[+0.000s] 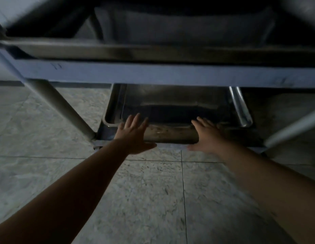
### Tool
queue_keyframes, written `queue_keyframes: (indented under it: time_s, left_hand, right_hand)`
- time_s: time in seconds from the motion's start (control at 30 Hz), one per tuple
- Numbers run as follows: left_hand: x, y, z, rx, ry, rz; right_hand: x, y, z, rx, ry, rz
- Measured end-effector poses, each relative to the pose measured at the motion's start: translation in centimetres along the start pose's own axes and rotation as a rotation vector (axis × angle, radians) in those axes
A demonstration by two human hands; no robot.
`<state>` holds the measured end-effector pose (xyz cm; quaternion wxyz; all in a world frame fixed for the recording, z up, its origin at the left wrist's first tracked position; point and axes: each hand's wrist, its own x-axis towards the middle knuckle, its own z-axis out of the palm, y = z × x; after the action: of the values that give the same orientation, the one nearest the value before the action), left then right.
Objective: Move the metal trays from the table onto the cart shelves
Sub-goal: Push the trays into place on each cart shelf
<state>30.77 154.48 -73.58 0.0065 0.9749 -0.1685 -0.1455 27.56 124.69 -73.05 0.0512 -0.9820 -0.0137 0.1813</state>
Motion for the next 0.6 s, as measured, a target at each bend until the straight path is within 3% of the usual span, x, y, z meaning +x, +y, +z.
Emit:
queue_keyframes:
  time_s: [0.3,0.6]
  left_hand:
    - [-1.4,-1.9,2.2,-0.067,0.056,0.019]
    - [-4.2,-2.3,4.8,-0.019,0.318,0.076]
  right_hand:
    - [-0.6,0.1,1.5,-0.086,0.117,-0.010]
    - [-2.7,-0.2,4.0,-0.031,0.185,0.021]
